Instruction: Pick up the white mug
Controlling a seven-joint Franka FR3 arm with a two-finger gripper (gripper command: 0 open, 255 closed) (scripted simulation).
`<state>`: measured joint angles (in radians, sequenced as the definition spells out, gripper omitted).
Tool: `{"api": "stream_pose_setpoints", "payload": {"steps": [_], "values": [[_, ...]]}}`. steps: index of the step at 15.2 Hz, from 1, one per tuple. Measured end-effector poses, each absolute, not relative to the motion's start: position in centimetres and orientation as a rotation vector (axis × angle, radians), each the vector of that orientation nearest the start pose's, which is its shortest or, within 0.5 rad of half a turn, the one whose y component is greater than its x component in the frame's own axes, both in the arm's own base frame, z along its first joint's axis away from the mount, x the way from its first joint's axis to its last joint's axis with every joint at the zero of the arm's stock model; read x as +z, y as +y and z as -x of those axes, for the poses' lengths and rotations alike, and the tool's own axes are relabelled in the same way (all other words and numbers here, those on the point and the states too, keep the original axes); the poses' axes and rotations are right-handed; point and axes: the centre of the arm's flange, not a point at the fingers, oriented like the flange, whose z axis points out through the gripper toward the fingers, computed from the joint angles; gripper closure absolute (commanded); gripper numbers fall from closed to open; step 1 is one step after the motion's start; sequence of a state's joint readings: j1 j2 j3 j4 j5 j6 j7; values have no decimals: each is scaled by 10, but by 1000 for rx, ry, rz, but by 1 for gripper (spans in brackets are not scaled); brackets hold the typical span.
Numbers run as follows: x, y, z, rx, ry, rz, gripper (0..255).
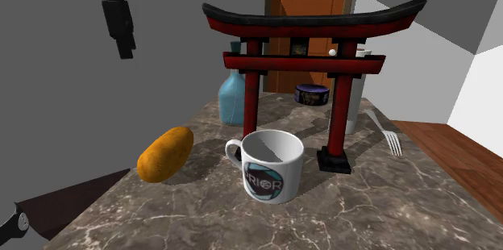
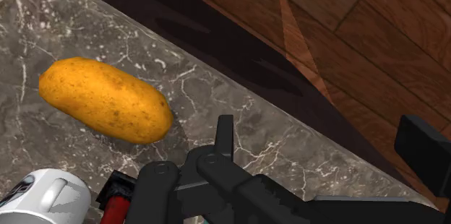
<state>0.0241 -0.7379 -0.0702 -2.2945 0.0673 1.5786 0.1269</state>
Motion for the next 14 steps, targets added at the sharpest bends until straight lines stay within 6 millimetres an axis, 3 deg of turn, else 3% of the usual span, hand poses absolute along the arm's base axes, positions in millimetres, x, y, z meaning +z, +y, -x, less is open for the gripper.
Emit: {"api": "stream_pose_setpoints", "payload": {"steps": [2,6,14], "values": [[604,-20,-322,-25,234,3018,0],[590,-58,-340,-40,229,3025,0],[555,-151,-377,-73,215,3041,0]]}}
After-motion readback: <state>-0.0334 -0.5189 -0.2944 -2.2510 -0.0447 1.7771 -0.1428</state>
